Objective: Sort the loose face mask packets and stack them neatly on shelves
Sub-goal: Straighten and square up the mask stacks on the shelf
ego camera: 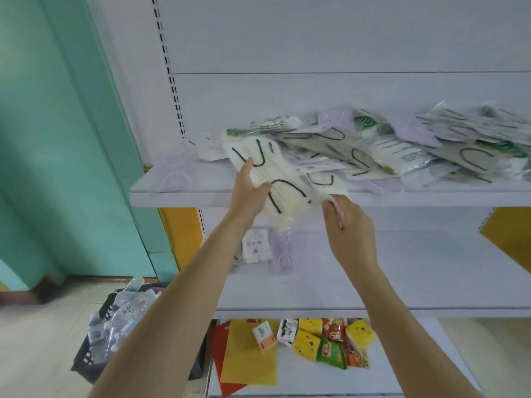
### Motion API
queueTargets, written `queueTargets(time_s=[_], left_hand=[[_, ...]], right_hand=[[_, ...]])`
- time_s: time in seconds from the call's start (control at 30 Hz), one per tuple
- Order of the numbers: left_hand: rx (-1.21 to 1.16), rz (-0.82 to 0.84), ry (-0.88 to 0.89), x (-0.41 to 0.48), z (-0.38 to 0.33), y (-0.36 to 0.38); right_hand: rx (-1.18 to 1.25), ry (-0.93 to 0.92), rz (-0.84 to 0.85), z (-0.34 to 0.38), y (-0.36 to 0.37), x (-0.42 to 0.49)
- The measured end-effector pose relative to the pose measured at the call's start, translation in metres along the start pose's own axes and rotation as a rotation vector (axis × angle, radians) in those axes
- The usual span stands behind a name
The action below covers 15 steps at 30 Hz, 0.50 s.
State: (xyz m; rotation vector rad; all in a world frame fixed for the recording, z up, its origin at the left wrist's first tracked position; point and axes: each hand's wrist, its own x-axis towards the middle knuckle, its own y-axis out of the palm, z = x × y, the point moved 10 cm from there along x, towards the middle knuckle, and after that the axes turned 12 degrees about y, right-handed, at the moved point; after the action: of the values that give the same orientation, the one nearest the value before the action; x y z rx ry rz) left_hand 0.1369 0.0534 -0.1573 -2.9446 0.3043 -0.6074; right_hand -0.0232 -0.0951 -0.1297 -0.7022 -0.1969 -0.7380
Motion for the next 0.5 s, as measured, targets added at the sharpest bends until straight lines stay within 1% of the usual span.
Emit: queueTargets(time_s=[0.1, 0.2, 0.27, 0.3, 0.33, 0.37, 0.4, 0.43, 0.5], left_hand=[[-0.056, 0.022, -0.052, 0.014, 0.004, 0.015], [-0.073, 0.019, -0.055, 0.02, 0.007, 0.018], [-0.085, 0.008, -0.04, 0.02, 0.005, 0.016], [-0.076, 0.004, -0.022, 0.019, 0.003, 0.014], [-0.056, 0.006, -0.001, 0.016, 0.0, 0.013], [-0.057, 0.006, 0.015, 0.014, -0.004, 0.012], [-0.113, 0.007, 0.011, 0.011, -0.007, 0.011], [-0.221, 0.004, -0.006, 0.007, -0.009, 0.01], [-0.414, -0.002, -0.01, -0.001, -0.017, 0.004]], right_hand=[[0.08, 0.087, -0.139, -0.015, -0.045, -0.004], [0.279, 0.189, -0.395, -0.04, -0.1, -0.021], [0.417, 0.195, -0.545, -0.044, -0.125, -0.028], [0.454, 0.15, -0.575, -0.037, -0.128, -0.028], [0.468, 0.067, -0.557, -0.022, -0.124, -0.024], [0.451, -0.037, -0.49, -0.004, -0.112, -0.019], [0.397, -0.149, -0.382, 0.017, -0.092, -0.014], [0.305, -0.265, -0.243, 0.036, -0.066, -0.01], [0.041, -0.455, 0.042, 0.057, -0.003, -0.012]])
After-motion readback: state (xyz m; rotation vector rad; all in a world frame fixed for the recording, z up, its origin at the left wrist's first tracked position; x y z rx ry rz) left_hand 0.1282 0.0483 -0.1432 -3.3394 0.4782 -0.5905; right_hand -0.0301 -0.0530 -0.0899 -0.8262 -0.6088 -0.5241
